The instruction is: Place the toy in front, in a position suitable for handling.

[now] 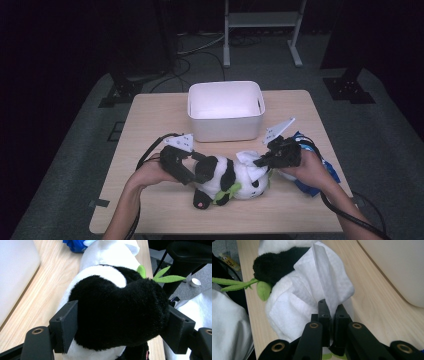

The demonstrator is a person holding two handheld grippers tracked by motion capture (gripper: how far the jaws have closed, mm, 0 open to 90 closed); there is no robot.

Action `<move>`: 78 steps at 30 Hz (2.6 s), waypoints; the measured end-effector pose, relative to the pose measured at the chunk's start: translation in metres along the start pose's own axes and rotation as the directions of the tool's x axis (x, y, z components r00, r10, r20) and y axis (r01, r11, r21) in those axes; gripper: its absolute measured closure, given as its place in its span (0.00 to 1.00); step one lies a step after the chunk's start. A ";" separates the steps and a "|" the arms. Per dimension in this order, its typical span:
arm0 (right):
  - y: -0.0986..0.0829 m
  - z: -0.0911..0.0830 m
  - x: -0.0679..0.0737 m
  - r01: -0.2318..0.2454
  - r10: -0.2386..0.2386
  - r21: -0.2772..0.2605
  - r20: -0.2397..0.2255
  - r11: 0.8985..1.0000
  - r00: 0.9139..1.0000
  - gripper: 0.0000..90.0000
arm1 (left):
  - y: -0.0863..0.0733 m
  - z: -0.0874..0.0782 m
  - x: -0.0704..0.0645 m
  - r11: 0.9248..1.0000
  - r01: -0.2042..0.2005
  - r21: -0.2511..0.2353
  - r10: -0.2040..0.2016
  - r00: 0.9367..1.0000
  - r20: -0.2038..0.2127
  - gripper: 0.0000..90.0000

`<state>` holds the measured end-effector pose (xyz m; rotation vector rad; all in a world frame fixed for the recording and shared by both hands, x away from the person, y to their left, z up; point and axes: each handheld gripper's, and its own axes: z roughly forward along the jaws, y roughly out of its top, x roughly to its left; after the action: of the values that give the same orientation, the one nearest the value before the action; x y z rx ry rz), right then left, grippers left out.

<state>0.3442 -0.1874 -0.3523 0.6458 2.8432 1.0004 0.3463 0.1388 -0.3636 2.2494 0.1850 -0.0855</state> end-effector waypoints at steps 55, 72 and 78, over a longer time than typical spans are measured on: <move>0.018 0.003 0.016 0.069 -0.069 -0.002 0.015 0.998 0.997 0.95 | -0.036 0.022 0.025 0.991 0.134 0.025 -0.132 0.989 -0.067 0.26; 0.026 0.023 0.026 0.095 -0.094 0.020 -0.021 0.995 0.995 0.95 | -0.035 0.023 0.025 0.990 0.142 0.018 -0.141 0.990 -0.026 0.23; 0.026 0.025 0.026 0.097 -0.097 0.021 -0.029 0.995 0.995 0.95 | -0.042 0.033 0.030 0.989 0.149 0.013 -0.149 0.989 -0.012 0.11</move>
<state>0.3348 -0.1441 -0.3542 0.4935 2.8821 0.9723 0.3685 0.1427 -0.4207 2.2472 0.3599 -0.1544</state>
